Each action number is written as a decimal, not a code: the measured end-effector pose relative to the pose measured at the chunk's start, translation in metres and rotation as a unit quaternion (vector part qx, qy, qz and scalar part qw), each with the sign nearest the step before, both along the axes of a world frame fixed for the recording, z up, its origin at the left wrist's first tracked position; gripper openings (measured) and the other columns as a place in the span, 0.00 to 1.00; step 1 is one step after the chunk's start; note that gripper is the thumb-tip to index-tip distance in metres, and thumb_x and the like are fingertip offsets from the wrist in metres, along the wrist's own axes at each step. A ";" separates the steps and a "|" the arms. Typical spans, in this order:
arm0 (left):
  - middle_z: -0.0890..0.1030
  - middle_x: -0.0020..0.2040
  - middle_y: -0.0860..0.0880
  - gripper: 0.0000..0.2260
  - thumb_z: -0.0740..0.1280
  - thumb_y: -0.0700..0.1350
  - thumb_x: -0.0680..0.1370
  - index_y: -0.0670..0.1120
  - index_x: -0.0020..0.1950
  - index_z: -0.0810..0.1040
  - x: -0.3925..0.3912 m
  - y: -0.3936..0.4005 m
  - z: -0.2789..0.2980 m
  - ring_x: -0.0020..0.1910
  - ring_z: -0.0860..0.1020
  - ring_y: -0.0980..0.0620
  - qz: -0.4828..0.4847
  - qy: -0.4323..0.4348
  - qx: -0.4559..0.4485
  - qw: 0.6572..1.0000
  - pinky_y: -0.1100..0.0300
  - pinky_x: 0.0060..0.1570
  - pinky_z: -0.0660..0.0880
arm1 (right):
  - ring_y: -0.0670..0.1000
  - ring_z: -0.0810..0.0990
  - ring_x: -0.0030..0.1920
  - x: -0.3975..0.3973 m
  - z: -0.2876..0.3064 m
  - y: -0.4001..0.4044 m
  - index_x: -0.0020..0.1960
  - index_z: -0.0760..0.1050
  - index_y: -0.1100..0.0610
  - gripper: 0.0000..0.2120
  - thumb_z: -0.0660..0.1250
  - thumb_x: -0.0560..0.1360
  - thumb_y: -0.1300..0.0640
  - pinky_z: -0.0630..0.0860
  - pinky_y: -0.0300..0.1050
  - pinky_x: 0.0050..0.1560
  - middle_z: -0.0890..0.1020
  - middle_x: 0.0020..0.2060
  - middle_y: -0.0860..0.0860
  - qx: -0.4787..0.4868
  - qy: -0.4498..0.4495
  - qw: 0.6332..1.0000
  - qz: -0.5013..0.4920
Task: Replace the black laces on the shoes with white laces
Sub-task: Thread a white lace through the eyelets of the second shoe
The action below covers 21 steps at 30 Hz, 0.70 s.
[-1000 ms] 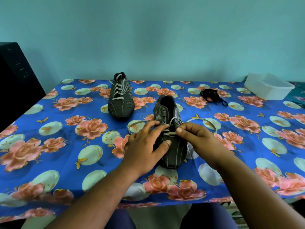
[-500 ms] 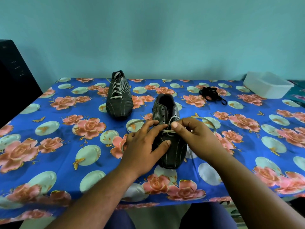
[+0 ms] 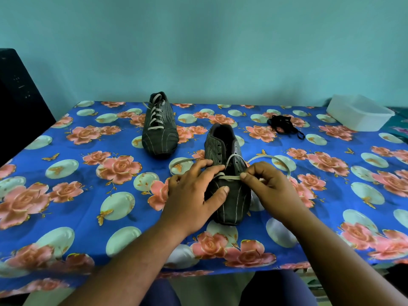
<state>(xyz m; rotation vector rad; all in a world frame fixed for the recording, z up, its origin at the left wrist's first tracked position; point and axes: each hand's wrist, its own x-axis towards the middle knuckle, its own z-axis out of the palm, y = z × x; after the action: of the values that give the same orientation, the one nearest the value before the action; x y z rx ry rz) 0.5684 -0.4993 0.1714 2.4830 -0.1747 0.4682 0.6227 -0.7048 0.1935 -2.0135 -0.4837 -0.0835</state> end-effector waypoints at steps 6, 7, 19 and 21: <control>0.66 0.73 0.61 0.26 0.53 0.68 0.78 0.63 0.73 0.69 0.000 0.000 0.001 0.71 0.65 0.58 0.004 -0.012 0.017 1.000 0.55 0.64 0.55 | 0.46 0.81 0.45 0.011 0.024 0.011 0.57 0.78 0.47 0.11 0.63 0.81 0.44 0.77 0.42 0.46 0.82 0.45 0.49 0.016 0.000 0.999 -0.031; 0.66 0.73 0.60 0.26 0.53 0.68 0.78 0.62 0.73 0.69 0.000 0.000 0.000 0.71 0.65 0.58 0.004 -0.011 0.016 1.000 0.55 0.64 0.56 | 0.46 0.81 0.44 0.018 0.026 0.013 0.60 0.77 0.45 0.13 0.62 0.81 0.41 0.77 0.44 0.44 0.81 0.46 0.48 -0.037 -0.012 0.998 -0.045; 0.68 0.69 0.65 0.25 0.60 0.70 0.74 0.63 0.68 0.74 0.000 0.001 0.001 0.65 0.74 0.56 -0.007 0.006 -0.067 0.998 0.44 0.68 0.67 | 0.48 0.81 0.45 0.023 0.042 0.003 0.45 0.76 0.55 0.09 0.65 0.83 0.55 0.77 0.51 0.50 0.83 0.42 0.52 0.145 0.056 0.987 -0.051; 0.68 0.68 0.65 0.25 0.61 0.70 0.73 0.63 0.67 0.75 0.000 0.000 0.001 0.64 0.74 0.58 -0.003 0.004 -0.077 0.997 0.43 0.67 0.68 | 0.49 0.83 0.46 0.019 0.053 0.000 0.47 0.75 0.57 0.07 0.64 0.83 0.57 0.78 0.51 0.49 0.84 0.44 0.52 0.187 0.057 0.980 -0.035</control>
<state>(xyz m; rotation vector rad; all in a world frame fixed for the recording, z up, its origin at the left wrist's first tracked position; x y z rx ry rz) 0.5685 -0.4990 0.1728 2.3336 -0.1384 0.4504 0.6420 -0.7044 0.2465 -1.6548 -0.2975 -0.0941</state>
